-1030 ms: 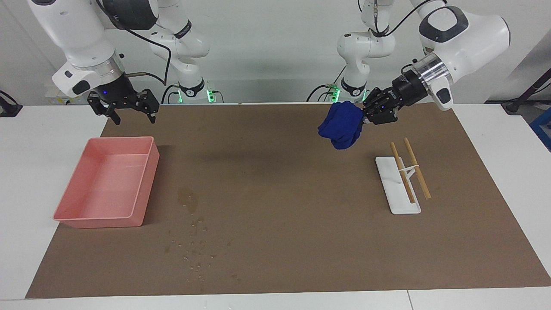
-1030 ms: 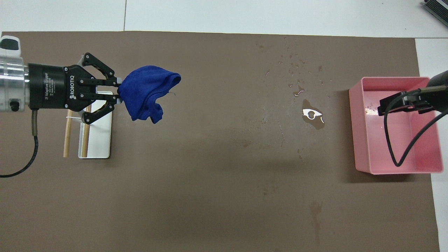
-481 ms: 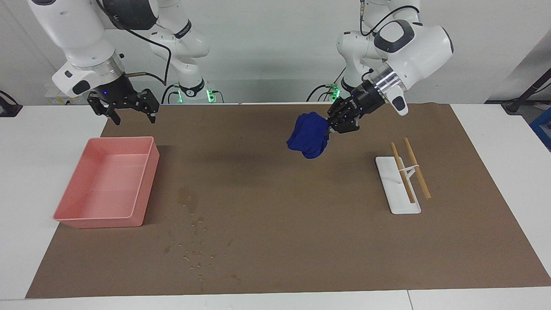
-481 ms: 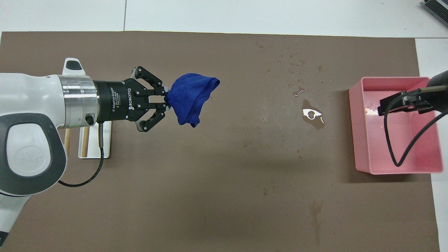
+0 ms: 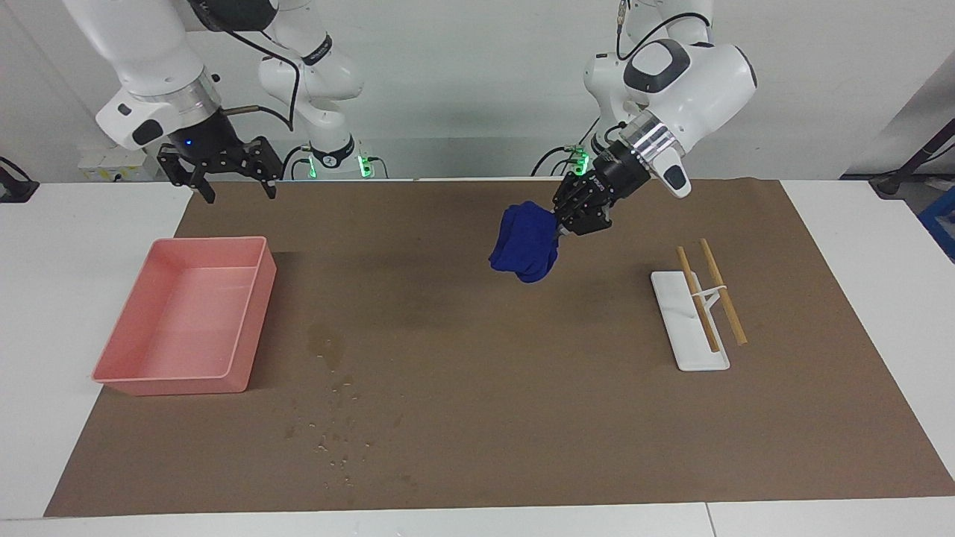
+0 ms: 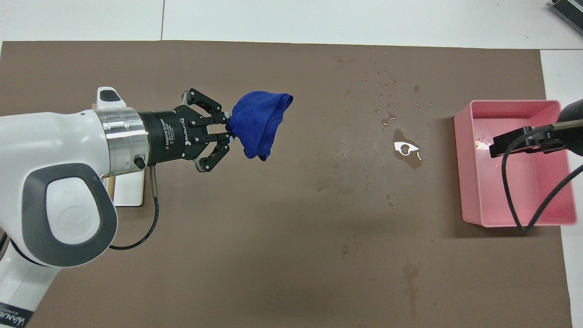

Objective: Wipe water with towel using both arms
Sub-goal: 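Hold the towel with the left gripper while the right gripper grasps it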

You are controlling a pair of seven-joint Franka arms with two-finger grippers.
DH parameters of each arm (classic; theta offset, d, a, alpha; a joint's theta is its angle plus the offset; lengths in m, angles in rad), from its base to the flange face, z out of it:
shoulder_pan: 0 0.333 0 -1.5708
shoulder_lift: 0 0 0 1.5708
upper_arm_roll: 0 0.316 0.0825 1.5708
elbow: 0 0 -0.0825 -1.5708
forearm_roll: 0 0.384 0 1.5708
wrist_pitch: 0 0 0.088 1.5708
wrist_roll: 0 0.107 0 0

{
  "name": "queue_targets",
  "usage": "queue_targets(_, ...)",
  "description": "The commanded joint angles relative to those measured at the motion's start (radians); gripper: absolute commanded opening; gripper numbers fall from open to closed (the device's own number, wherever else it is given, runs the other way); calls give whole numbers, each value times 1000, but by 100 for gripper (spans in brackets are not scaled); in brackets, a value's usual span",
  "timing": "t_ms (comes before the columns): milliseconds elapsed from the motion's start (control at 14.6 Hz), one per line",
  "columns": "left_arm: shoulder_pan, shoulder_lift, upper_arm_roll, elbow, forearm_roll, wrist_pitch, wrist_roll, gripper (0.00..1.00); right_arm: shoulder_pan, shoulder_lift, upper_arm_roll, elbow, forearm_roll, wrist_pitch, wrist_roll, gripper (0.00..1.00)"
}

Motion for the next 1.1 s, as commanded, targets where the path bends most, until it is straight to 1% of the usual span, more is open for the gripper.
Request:
queue_targets(0,-11,-38,13,-32,-25,20,-11,0,40,-37,17,-100,80,158,17,100)
queue_targets(69,-11,-39,13,-33,-25,18,-11,0,64,-37,17,-128,91,195,102,100)
queue_targets(275,-11,-39,13,-33,-25,20,-13,0,138,-34,17,-212,249,337,438,100)
queue_targets(412,-13,-41,13,-41,-25,21,-11,0,190,-19,17,-229,356,419,648,100)
queue_targets(549,-14,-42,12,-47,-25,25,-11,0,235,4,17,-229,480,529,887,100)
queue_targets(686,-23,-45,12,-55,-25,38,-11,0,269,29,17,-226,557,638,991,100)
queue_targets(892,-103,-44,12,-63,-25,125,-56,0,331,63,17,-228,663,820,1194,100)
queue_targets(1030,-134,-41,12,-63,-25,169,-80,0,374,76,17,-228,697,893,1256,100)
